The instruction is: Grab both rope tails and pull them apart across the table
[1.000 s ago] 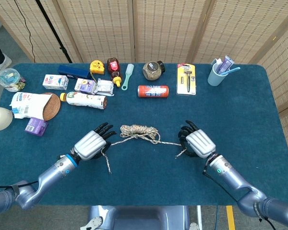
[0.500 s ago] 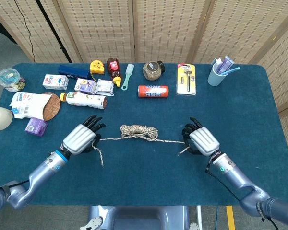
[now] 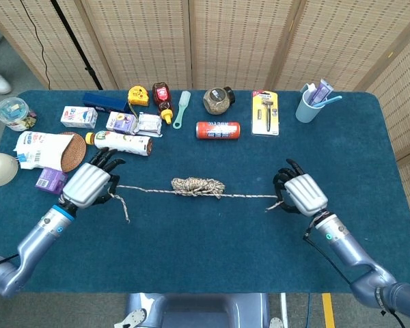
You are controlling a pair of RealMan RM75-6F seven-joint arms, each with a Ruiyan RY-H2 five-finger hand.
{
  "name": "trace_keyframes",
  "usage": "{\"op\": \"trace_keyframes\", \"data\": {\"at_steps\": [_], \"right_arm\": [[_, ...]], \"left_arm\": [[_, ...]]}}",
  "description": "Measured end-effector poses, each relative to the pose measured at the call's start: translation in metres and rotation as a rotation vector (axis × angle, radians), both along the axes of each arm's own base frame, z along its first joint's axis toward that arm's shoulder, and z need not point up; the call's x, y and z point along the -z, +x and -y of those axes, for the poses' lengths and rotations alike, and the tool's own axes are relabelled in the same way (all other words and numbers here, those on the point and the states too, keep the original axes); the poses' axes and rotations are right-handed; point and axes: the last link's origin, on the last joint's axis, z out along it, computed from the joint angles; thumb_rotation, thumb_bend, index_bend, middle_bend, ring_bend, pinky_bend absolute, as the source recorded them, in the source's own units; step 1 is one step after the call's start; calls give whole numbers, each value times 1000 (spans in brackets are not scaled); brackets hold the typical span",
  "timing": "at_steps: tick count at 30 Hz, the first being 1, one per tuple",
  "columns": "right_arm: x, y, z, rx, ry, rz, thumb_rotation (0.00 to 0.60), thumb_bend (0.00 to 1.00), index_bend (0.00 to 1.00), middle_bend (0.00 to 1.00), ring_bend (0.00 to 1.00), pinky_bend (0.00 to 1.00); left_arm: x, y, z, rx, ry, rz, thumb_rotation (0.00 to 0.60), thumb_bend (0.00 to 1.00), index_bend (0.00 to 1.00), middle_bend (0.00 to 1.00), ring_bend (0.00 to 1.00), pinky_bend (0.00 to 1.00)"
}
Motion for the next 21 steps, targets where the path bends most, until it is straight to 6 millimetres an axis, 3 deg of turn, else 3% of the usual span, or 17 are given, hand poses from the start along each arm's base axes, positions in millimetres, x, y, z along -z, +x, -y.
{"op": "trace_keyframes", "data": {"at_steps": [21], "right_arm": [[-57, -37, 4, 92, -142, -43, 600, 388, 675, 375, 233, 0]], "left_arm": [[-83, -63, -8, -169, 207, -57, 600, 466, 720, 245, 18, 0]]}}
